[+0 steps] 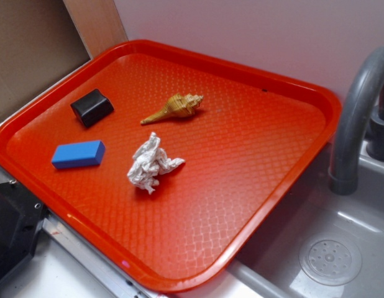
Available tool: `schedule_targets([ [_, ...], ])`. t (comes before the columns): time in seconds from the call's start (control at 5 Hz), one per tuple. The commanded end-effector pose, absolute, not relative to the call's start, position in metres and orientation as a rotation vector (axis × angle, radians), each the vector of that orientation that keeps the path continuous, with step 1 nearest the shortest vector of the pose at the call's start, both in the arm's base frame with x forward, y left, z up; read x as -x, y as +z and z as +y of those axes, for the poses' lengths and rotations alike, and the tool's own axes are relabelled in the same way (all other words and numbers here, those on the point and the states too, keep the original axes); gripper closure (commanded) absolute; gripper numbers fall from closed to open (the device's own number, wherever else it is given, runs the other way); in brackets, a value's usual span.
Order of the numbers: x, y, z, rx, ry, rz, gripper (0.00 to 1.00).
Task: Grab the white paper.
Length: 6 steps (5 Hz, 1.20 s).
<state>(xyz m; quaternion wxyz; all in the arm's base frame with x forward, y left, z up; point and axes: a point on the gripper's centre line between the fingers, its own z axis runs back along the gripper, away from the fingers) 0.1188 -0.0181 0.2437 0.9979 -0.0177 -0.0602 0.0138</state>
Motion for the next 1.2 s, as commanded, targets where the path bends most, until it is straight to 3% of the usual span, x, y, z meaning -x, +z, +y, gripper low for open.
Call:
schedule_targets([
  [0.0, -0.119, 0.244, -0.018, 0.035, 0.028, -0.12, 0.0],
  [0.6, -0.164, 0.204, -0.034, 0.093, -0.195, -0.242, 0.0],
  [0.8, -0.181, 0.183, -0.062, 0.146, -0.348, -0.258, 0.0],
  [1.0, -0.189, 0.162, -0.091, 0.175, -0.491, -0.226, 0.0],
])
